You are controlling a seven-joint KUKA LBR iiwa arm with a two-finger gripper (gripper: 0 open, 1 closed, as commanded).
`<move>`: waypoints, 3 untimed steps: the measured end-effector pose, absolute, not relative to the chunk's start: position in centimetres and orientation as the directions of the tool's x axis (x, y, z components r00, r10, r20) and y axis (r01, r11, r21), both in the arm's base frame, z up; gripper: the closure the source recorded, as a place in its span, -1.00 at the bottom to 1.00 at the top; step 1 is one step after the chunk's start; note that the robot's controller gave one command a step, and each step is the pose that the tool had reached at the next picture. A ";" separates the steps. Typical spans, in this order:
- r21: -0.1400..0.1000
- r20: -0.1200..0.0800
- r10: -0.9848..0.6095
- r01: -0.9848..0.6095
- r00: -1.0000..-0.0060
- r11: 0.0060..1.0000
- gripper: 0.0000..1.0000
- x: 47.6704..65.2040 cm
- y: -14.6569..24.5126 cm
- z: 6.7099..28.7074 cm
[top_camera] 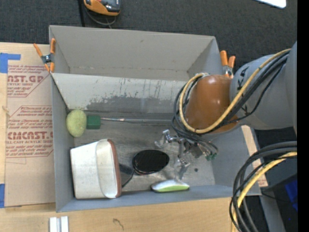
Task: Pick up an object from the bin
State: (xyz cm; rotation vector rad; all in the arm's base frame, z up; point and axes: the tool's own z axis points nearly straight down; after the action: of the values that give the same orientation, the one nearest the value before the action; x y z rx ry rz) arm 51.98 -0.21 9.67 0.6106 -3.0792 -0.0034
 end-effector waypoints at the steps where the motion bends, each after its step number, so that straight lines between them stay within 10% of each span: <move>1: -0.001 -0.002 -0.402 -0.402 -0.916 0.916 -1.00 52.2 4.2 9.4; 2: 0.000 -0.017 -0.695 -0.695 -0.719 0.719 1.00 51.2 6.5 7.8; 3: 0.000 -0.017 -0.695 -0.695 -0.719 0.719 1.00 51.2 6.5 7.8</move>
Offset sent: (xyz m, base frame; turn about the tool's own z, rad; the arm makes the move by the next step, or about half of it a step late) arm -0.0122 0.0587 -0.0267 -0.3742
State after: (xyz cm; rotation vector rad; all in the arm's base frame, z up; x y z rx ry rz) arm 51.20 6.49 7.76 1.1838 -2.9269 -0.0105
